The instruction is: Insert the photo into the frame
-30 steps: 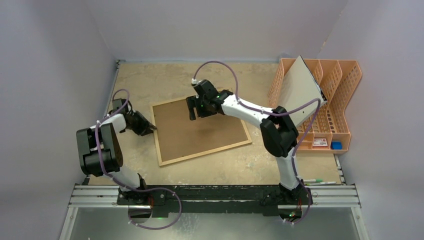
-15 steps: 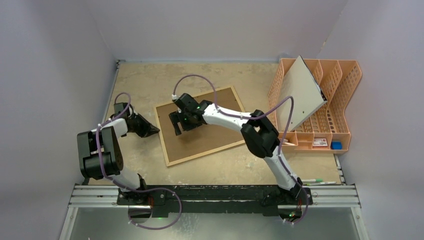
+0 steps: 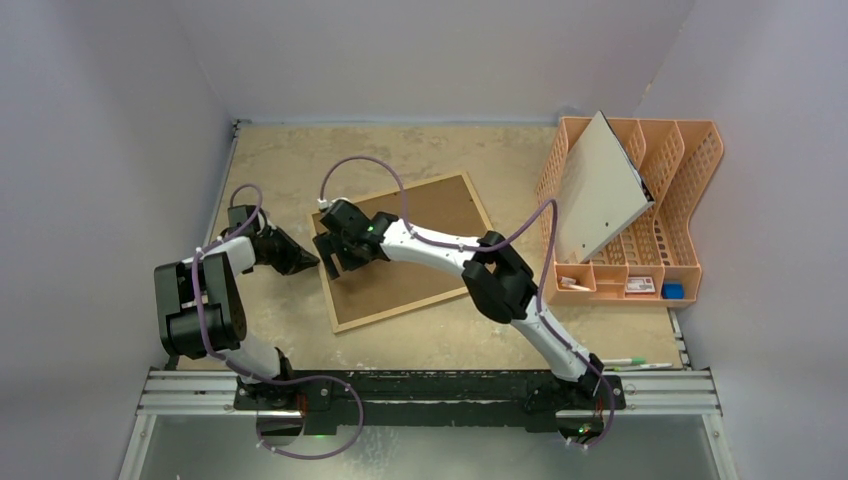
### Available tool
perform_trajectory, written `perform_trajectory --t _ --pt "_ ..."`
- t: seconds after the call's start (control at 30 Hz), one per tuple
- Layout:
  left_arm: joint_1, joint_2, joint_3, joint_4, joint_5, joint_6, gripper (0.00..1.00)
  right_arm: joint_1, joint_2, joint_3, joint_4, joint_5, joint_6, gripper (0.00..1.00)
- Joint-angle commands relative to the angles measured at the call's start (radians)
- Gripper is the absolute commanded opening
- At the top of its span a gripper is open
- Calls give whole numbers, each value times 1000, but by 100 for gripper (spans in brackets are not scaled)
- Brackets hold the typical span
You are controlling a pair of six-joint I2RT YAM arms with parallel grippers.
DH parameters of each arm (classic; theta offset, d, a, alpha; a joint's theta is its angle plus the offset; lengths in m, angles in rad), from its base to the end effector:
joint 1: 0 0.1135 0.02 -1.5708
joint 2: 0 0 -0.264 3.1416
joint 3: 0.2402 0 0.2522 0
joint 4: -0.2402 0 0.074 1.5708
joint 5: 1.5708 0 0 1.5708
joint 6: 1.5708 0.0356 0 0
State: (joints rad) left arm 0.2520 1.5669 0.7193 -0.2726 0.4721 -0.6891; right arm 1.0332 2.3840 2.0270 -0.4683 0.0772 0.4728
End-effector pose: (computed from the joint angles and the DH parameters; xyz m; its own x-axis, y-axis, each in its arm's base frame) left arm 0.2675 0.0522 0.1384 -0.6536 -0.7530 -0.0758 -0.5777 0.5611 -0.5929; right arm 0.2771 0.4595 0.1851 -0.7128 -0.3089 -0.6297 -0.5672 0.7819 0.2584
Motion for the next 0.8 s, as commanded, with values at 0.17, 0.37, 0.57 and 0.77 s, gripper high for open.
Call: perform_trajectory --t 0.17,0.37,0.57,0.77 --pt "-20 20 -63 -83 -85 29 0 46 101 20 -89 56 15 87" --pt "-20 -5 -85 -78 -108 16 0 61 142 24 -111 67 22 89" --pt "-20 -13 -96 -79 -112 13 0 67 163 34 -117 68 38 93" --pt "-20 -26 -96 -89 -121 14 0 70 184 36 -129 79 50 93"
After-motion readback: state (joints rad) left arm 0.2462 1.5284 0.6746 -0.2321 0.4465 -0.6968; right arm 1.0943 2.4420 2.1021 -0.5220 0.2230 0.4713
